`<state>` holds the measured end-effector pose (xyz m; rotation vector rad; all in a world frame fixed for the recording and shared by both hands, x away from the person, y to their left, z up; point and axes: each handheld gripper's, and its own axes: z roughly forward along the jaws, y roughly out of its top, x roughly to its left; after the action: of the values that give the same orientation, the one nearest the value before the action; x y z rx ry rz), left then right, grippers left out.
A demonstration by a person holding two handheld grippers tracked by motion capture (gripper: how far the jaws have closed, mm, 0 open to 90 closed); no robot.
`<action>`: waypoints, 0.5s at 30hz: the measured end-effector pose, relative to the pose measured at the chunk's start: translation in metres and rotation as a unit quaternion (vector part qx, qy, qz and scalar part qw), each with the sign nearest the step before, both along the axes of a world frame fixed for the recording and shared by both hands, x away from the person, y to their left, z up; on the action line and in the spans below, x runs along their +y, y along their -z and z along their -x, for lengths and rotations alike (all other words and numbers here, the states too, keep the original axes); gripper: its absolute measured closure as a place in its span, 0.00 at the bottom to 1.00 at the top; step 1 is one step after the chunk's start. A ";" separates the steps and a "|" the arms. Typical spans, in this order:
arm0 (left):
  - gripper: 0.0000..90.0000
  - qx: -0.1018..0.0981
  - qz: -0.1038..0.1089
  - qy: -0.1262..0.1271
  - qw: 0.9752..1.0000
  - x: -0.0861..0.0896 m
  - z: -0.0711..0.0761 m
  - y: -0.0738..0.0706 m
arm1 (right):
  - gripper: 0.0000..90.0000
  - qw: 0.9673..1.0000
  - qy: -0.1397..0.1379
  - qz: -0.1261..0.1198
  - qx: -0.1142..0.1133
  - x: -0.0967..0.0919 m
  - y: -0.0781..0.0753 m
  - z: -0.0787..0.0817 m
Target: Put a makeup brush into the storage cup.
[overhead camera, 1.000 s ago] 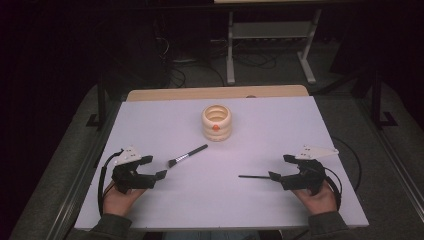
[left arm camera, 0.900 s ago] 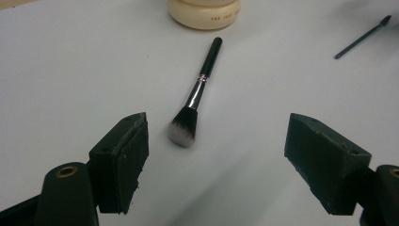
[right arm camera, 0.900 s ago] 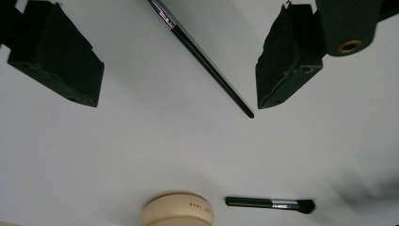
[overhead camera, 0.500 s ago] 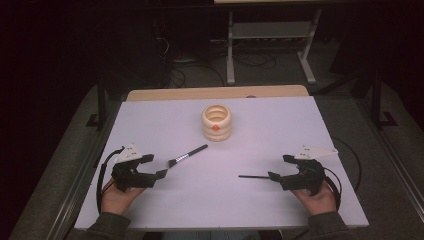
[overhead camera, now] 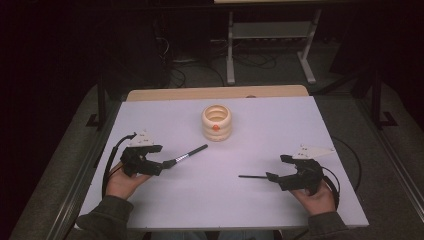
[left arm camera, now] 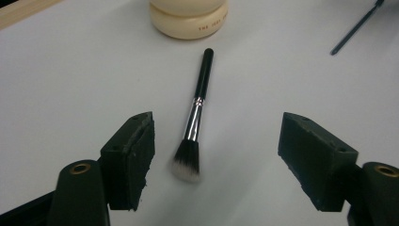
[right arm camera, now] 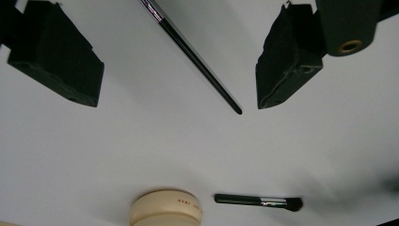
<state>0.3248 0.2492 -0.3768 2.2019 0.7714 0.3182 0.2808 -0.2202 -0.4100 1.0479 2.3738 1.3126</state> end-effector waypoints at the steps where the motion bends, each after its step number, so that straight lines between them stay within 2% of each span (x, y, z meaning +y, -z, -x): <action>1: 0.33 0.006 -0.003 0.005 1.000 -0.003 -0.005 0.000 | 0.16 1.000 -0.002 0.000 -0.001 0.000 0.000 0.000; 4: 0.34 0.036 -0.001 0.019 0.999 -0.010 -0.019 0.001 | 0.16 1.000 -0.002 0.000 -0.001 0.000 -0.001 0.000; 5: 0.34 0.036 -0.001 0.019 0.999 -0.010 -0.019 0.001 | 0.16 1.000 -0.002 0.000 -0.001 0.000 -0.001 0.000; 6: 0.35 0.038 -0.012 0.039 0.998 -0.014 -0.027 0.000 | 0.16 1.000 -0.005 0.000 -0.001 0.000 -0.002 0.000; 7: 0.36 0.038 -0.012 0.039 0.998 -0.014 -0.027 0.000 | 0.16 1.000 -0.007 0.002 -0.002 0.000 -0.002 0.000; 8: 0.36 0.047 -0.020 0.044 0.998 -0.018 -0.033 -0.002 | 0.16 1.000 -0.008 0.002 -0.003 0.000 -0.003 0.000; 11: 0.37 0.049 -0.026 0.047 0.997 -0.023 -0.036 -0.002 | 0.16 1.000 -0.010 0.003 -0.003 0.001 -0.003 -0.001; 12: 0.39 0.050 -0.037 0.057 0.996 -0.026 -0.041 -0.003 | 0.16 1.000 -0.010 0.002 -0.001 0.001 -0.003 -0.001; 15: 0.41 0.054 -0.038 0.058 0.996 -0.030 -0.046 -0.002 | 0.16 1.000 -0.012 0.003 0.002 0.001 -0.002 -0.002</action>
<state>0.3711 0.2196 -0.3752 2.3396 0.6961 0.1746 0.2824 -0.2197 -0.4078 1.0241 2.3996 1.3126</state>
